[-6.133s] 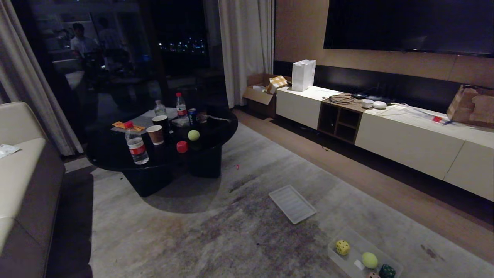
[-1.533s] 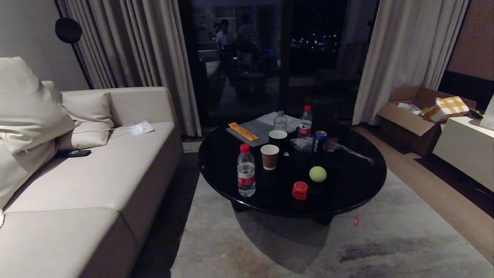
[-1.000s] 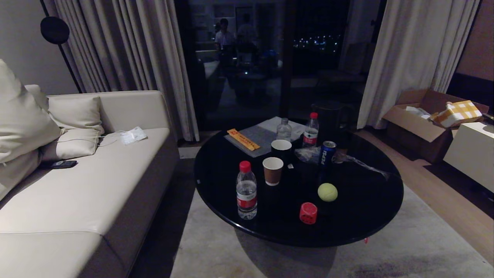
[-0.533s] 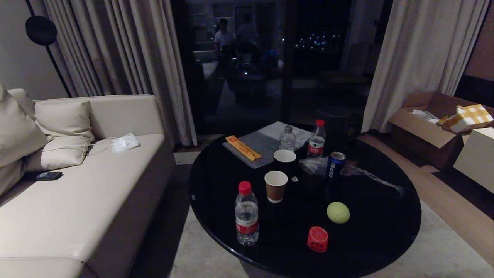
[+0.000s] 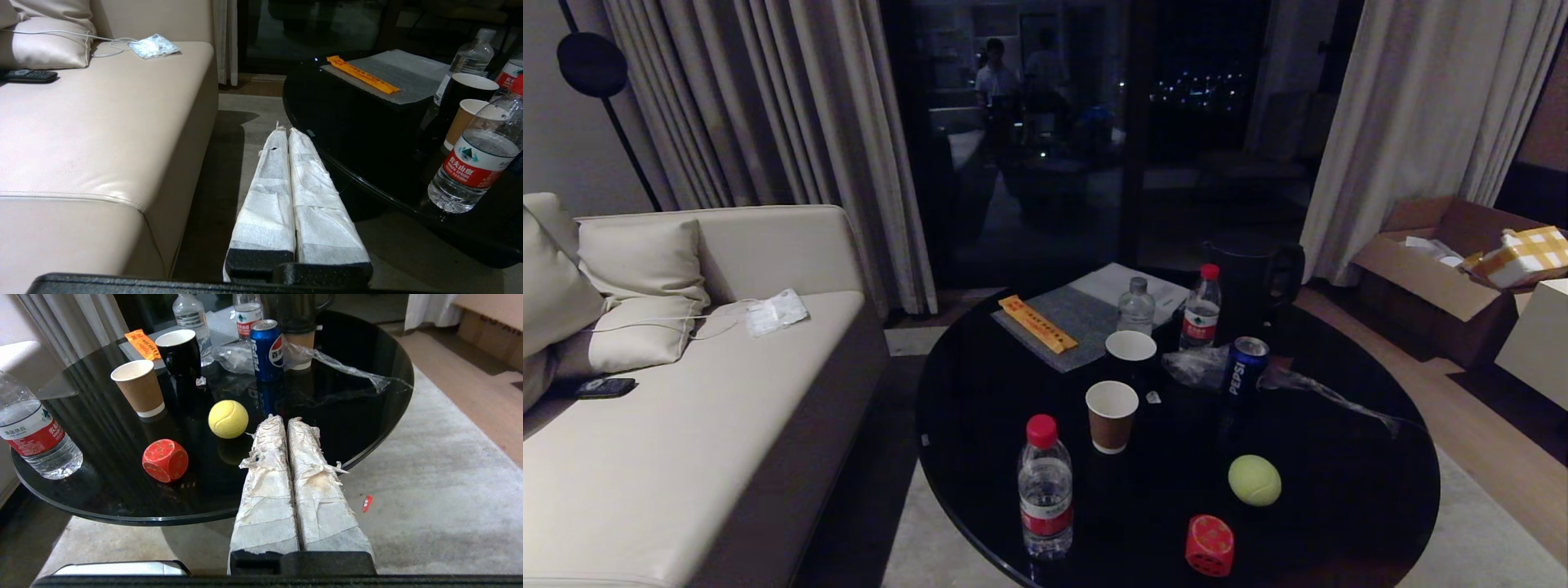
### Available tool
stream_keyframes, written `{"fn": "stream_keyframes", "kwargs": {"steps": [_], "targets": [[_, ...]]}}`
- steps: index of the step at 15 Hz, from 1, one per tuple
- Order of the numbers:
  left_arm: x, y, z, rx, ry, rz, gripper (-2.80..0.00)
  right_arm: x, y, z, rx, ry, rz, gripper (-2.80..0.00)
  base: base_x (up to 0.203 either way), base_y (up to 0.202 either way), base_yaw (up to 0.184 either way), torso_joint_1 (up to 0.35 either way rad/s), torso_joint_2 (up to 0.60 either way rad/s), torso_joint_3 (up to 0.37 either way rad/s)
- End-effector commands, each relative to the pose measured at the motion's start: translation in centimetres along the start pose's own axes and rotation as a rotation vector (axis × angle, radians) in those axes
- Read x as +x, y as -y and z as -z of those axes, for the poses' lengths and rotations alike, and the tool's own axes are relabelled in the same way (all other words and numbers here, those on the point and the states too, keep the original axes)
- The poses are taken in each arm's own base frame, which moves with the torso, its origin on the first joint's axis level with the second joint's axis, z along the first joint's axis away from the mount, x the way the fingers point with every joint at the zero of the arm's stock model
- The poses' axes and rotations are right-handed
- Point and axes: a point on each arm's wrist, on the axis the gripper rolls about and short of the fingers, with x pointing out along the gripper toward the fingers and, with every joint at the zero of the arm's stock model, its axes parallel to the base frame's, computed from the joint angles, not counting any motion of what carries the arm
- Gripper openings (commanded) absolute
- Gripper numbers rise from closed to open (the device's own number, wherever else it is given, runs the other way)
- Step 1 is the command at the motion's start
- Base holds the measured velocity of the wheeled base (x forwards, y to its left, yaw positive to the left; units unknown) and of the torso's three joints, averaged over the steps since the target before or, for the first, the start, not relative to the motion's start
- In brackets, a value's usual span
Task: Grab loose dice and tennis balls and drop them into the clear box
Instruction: Pick up toys out of the box
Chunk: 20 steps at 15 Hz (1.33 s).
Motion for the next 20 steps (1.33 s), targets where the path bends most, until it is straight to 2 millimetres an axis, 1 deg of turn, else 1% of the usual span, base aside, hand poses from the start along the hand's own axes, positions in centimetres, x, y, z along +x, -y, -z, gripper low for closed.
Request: {"fn": "stream_keyframes", "kwargs": {"steps": [1, 7, 16, 20], "targets": [[0.02, 0.0, 0.04, -0.002, -0.003, -0.001, -2.8, 0.01, 0.0, 0.01, 0.001, -0.002, 0.001, -2.8, 0.0, 0.0, 0.0, 0.0, 0.0, 0.0], [0.02, 0.0, 0.04, 0.001, -0.003, 0.002, -2.8, 0.01, 0.0, 0.01, 0.001, -0.002, 0.0, -2.8, 0.0, 0.0, 0.0, 0.0, 0.0, 0.0], [0.02, 0.0, 0.04, 0.001, -0.003, 0.001, -2.8, 0.01, 0.0, 0.01, 0.001, -0.002, 0.0, -2.8, 0.0, 0.162, -0.001, 0.003, 0.0, 0.002], [0.02, 0.0, 0.04, -0.001, -0.003, 0.001, -2.8, 0.01, 0.0, 0.01, 0.0, -0.002, 0.0, -2.8, 0.0, 0.017, 0.001, 0.002, 0.0, 0.0]]}}
